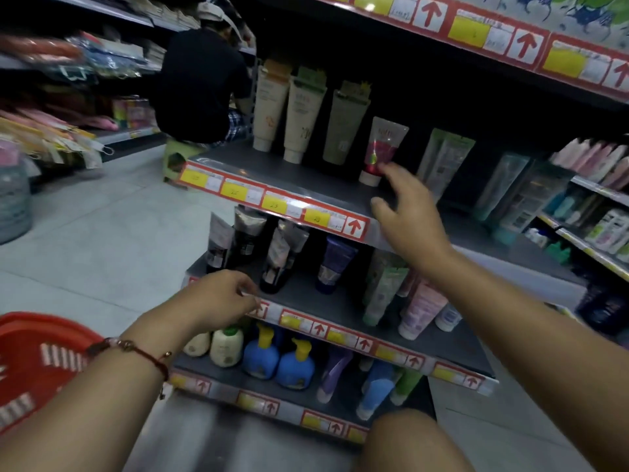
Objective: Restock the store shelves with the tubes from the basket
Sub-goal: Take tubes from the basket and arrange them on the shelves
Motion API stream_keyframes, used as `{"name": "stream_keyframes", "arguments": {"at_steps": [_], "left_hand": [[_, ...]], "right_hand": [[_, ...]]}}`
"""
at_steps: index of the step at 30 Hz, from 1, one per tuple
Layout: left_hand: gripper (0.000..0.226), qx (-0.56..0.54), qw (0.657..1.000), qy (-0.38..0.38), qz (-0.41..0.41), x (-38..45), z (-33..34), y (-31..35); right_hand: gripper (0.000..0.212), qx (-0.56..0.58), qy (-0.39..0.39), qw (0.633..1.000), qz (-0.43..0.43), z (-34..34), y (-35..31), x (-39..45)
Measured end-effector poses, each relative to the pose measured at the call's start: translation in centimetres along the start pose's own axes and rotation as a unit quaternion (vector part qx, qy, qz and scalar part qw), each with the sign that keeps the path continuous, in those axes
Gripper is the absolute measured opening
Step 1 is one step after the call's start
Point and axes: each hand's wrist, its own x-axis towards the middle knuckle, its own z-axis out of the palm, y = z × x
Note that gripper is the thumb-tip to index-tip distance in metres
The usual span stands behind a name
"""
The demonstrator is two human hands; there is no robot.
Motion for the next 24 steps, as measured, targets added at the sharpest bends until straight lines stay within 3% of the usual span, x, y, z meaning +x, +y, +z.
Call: {"name": "stream_keyframes", "arguments": {"at_steps": [3, 8, 11, 14, 18, 24], "left_hand": [[0.031, 0.040, 0.998, -0.012, -0.042, -3.5, -1.7, -3.5], [0.040, 0.038, 0.987, -0.037, -0.152, -12.3, -4.7, -12.4], [0.030, -0.097, 0.956, -0.064, -0.268, -18.5, -5.4, -18.6], [0.028, -0.142, 0.926, -0.032, -0.348, -23.9, -5.8, -23.5], [0.024, -0.156, 0.895, 0.004, -0.417, -27.8, -5.7, -28.1], [0.025, -0.112, 0.887, -0.014, -0.448, -26.1, -3.5, -34.5]], "right_hand": [[0.054, 0.031, -0.163, 0.979, -0.120, 4.1, -6.0, -5.8], [0.060, 0.044, -0.373, 0.909, -0.180, 12.5, -13.9, -13.2], [0.057, 0.056, -0.463, 0.868, -0.172, 16.4, -18.4, -16.3], [0.057, 0.049, -0.536, 0.825, -0.174, 19.2, -22.3, -18.2], [0.053, 0.033, -0.576, 0.788, -0.215, 22.2, -26.6, -19.1], [0.046, -0.029, -0.626, 0.737, -0.254, 29.0, -28.1, -20.0]]}}
